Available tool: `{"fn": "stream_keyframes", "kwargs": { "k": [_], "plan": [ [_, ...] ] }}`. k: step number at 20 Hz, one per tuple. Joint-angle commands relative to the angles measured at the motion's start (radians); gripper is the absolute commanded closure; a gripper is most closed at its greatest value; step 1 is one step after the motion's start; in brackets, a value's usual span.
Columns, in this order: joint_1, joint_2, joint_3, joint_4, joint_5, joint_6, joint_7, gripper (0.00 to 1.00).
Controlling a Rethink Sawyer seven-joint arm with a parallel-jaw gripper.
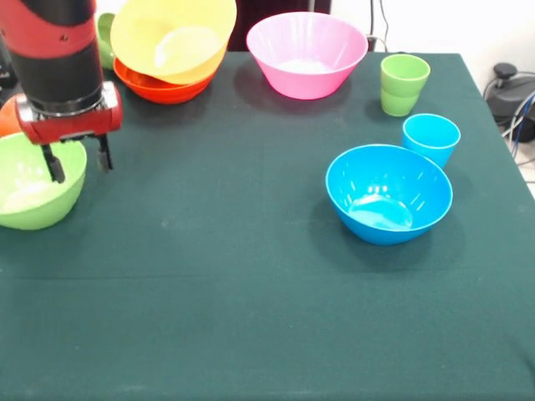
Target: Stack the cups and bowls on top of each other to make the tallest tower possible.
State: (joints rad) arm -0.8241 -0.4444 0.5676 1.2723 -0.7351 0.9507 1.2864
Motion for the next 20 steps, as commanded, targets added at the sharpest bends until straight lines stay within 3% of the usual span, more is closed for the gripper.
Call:
{"fn": "stream_keyframes", "kwargs": {
  "k": [1,10,15,20],
  "plan": [
    [0.111,-0.088,-0.063,0.062,-0.099,-0.019,-0.062,0.00],
    [0.130,-0.096,-0.079,0.095,-0.130,-0.124,-0.045,0.00],
    [0.144,-0.105,-0.091,0.126,-0.188,-0.225,-0.043,0.00],
    [0.111,-0.078,-0.068,0.150,-0.186,-0.288,-0.091,0.00]
  ]
}}
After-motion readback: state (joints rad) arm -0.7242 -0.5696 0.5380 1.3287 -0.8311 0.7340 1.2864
